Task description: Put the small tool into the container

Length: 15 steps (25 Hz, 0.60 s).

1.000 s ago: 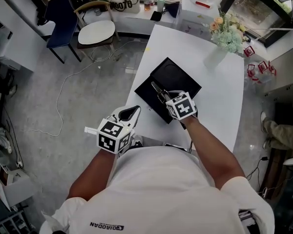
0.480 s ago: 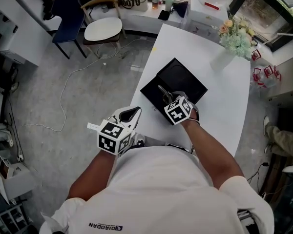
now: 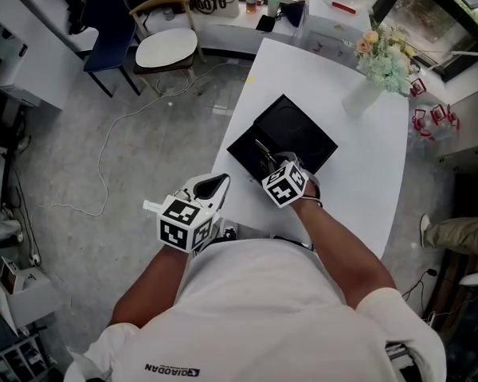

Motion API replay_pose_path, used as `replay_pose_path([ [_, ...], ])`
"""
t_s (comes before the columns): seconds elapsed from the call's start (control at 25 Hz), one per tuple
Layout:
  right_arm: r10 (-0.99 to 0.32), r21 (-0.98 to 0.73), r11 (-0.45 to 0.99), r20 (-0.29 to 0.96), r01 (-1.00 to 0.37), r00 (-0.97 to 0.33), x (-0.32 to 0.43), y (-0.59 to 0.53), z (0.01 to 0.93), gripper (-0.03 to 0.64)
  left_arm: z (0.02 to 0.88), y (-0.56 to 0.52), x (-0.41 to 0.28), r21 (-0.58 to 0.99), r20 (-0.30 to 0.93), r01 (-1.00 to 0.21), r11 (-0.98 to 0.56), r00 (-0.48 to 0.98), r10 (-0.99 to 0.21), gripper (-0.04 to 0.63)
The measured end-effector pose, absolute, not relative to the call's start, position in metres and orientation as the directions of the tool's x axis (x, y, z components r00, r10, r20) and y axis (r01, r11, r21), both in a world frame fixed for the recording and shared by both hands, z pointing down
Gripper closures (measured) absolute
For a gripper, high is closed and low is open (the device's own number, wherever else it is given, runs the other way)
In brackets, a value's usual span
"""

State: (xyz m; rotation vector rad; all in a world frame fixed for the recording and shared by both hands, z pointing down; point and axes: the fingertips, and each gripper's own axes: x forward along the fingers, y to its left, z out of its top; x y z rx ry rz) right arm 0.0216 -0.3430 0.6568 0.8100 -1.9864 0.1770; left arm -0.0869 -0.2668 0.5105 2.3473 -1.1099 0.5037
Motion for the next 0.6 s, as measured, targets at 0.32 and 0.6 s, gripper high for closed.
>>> replay_pose_path([
  [0.32,-0.463,0.176,0.775,0.812,-0.607,-0.356,0.02,-0.34,0.653,0.533,0.512,-0.268,-0.084,0.28,0.518,-0.789,-0.547,0.604,-0.606,0.586],
  [0.6,-0.476,0.14,0.756,0.789,-0.639,-0.39,0.019,-0.344,0.637,0.519,0.512,-0.271,-0.081,0.276,0.513,-0.788,-0.551,0.605,-0.609,0.586],
])
